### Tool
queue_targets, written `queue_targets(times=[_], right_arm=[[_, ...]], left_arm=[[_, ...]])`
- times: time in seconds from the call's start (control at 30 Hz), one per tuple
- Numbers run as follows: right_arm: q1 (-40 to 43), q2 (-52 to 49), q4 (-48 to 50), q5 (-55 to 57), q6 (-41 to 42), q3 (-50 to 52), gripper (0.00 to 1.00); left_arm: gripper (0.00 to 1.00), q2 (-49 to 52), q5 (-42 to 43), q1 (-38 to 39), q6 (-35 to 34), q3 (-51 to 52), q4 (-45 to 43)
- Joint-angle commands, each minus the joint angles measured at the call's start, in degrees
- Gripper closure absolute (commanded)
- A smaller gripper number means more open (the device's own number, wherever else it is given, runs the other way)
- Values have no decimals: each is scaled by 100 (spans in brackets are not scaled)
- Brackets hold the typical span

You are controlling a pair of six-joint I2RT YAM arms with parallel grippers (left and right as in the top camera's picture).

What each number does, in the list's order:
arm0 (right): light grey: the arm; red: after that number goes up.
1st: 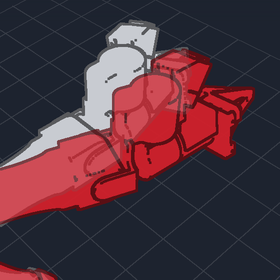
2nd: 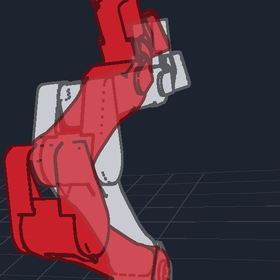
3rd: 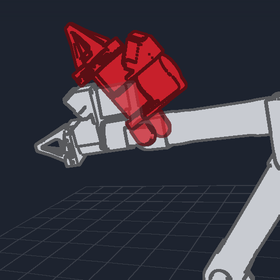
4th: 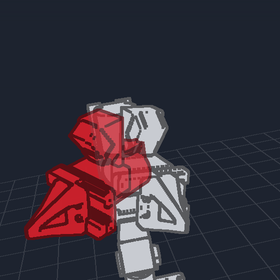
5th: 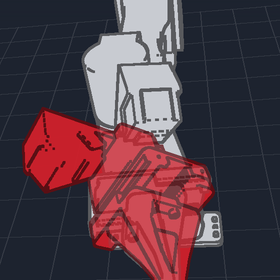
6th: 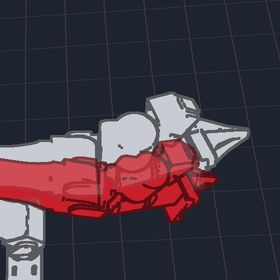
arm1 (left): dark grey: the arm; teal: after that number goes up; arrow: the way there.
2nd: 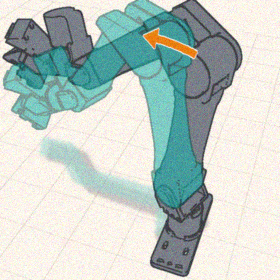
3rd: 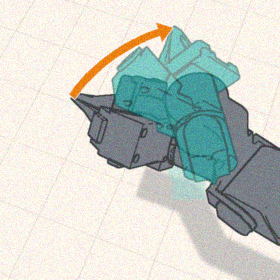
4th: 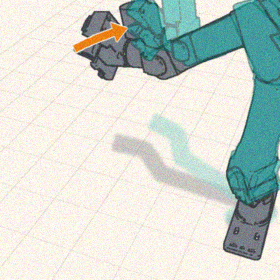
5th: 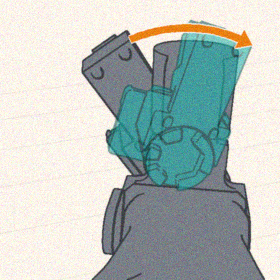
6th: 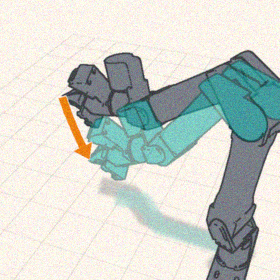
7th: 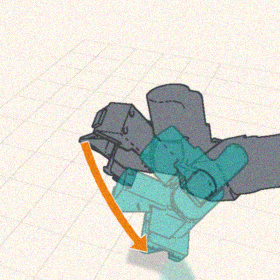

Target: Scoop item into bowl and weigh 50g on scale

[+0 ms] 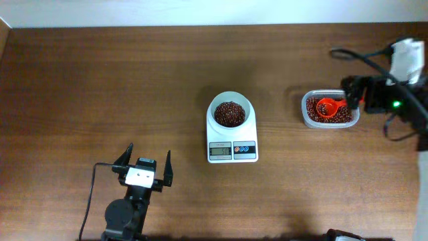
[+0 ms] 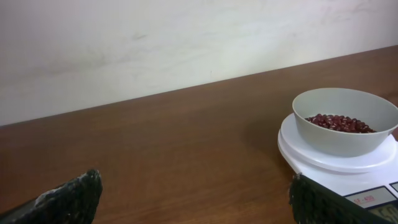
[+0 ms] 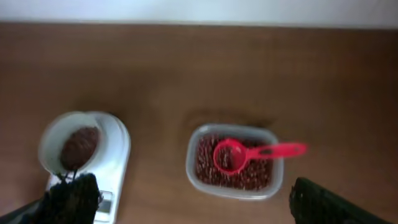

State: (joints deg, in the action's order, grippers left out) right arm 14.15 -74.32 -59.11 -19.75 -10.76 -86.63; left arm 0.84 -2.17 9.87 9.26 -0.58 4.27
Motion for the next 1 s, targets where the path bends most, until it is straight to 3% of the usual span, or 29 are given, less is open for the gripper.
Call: queue_targets(times=[0.0, 0.13, 0.37, 0.53, 0.97], right_arm=[[-11, 9, 595, -146, -127, 1207, 1], [-245, 94, 1919, -363, -129, 2817, 1], [-870, 315, 3379, -404, -127, 4465, 1], [-1276, 326, 3591, -367, -127, 4920, 1], [-1292, 374, 4400, -363, -122, 5311, 1]], left_arm=[[1, -50, -20, -31, 72, 9, 37], [1, -48, -20, -28, 72, 9, 37], [1, -50, -20, -31, 72, 9, 37], [1, -48, -20, -28, 72, 9, 37], [1, -50, -20, -31, 72, 9, 37]])
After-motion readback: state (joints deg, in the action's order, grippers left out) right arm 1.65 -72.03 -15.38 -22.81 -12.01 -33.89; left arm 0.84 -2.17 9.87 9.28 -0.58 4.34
